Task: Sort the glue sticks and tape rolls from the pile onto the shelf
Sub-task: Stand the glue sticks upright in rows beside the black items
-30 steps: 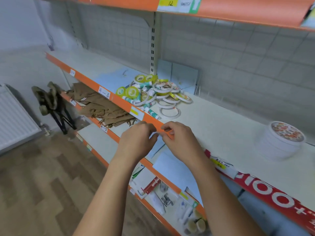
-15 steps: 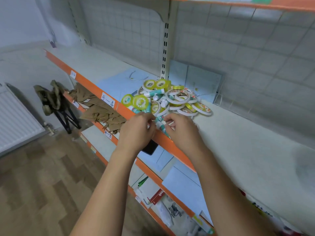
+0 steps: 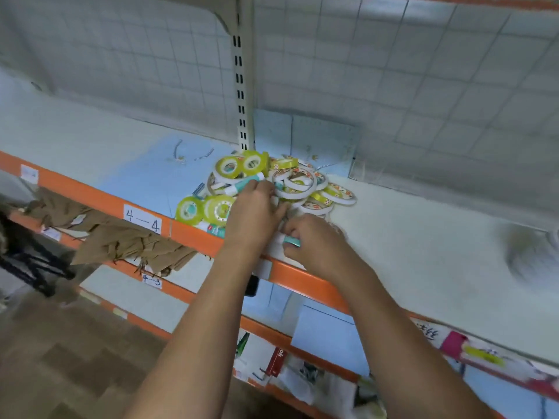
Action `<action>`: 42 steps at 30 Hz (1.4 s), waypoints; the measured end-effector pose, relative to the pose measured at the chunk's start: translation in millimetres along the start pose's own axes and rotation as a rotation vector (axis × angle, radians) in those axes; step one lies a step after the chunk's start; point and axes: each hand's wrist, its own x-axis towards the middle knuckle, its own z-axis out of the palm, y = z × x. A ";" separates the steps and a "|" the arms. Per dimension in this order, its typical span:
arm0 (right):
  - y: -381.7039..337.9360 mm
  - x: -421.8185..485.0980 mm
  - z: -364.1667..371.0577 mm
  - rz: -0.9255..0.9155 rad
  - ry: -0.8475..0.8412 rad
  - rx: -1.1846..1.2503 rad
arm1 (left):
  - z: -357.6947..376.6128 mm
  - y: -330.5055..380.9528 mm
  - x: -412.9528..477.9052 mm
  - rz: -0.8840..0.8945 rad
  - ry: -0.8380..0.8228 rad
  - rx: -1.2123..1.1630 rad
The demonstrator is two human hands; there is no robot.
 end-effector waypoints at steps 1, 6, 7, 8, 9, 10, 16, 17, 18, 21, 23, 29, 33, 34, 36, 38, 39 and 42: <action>-1.8 -0.8 -1.2 0.032 0.040 0.016 | 1.6 -2.0 3.8 0.002 -0.002 -0.017; -7.8 -10.7 -0.4 0.144 0.199 0.101 | -2.9 -12.3 10.4 0.016 -0.005 -0.054; -8.6 -13.4 0.7 0.155 0.221 0.109 | -5.7 -14.2 9.8 0.015 -0.014 -0.064; -9.5 -16.1 2.0 0.167 0.236 0.109 | -8.2 -15.9 8.5 0.015 -0.028 -0.069; -10.1 -18.6 3.4 0.182 0.248 0.113 | -10.3 -17.1 6.6 0.013 -0.051 -0.064; -10.7 -20.8 5.1 0.196 0.260 0.123 | -12.0 -17.9 3.8 0.011 -0.086 -0.052; -7.1 -36.1 11.5 0.284 0.334 0.118 | -10.3 -11.3 -14.4 0.125 -0.237 -0.053; -4.4 -41.0 10.4 0.304 0.349 0.102 | -8.2 -7.7 -16.1 0.140 -0.249 -0.070; -1.1 -46.8 8.8 0.321 0.365 0.091 | -5.7 -3.3 -17.7 0.152 -0.262 -0.093; 11.9 -69.6 2.2 0.375 0.414 0.084 | 4.7 16.5 -24.2 0.215 -0.290 -0.146; 22.8 -88.6 -4.1 0.431 0.440 0.079 | 13.5 34.8 -31.4 0.267 -0.328 -0.172; 60.1 -167.0 -27.0 0.563 0.567 0.084 | 51.0 102.4 -60.5 0.534 -0.434 -0.191; 94.8 -230.0 -45.1 0.682 0.613 0.053 | 83.0 164.3 -89.9 0.632 -0.534 -0.207; 104.3 -245.8 -50.8 0.705 0.622 0.047 | 91.3 180.7 -98.7 0.652 -0.562 -0.207; 123.8 -278.4 -63.1 0.741 0.637 0.029 | 107.3 213.4 -117.5 0.691 -0.593 -0.217; 144.3 -310.6 -75.3 0.748 0.652 0.039 | 122.1 245.1 -136.4 0.728 -0.602 -0.238; 155.6 -326.5 -81.3 0.749 0.655 0.041 | 129.6 261.1 -145.9 0.742 -0.603 -0.245; 190.1 -369.7 -96.9 0.764 0.660 0.021 | 150.7 305.6 -172.2 0.754 -0.610 -0.244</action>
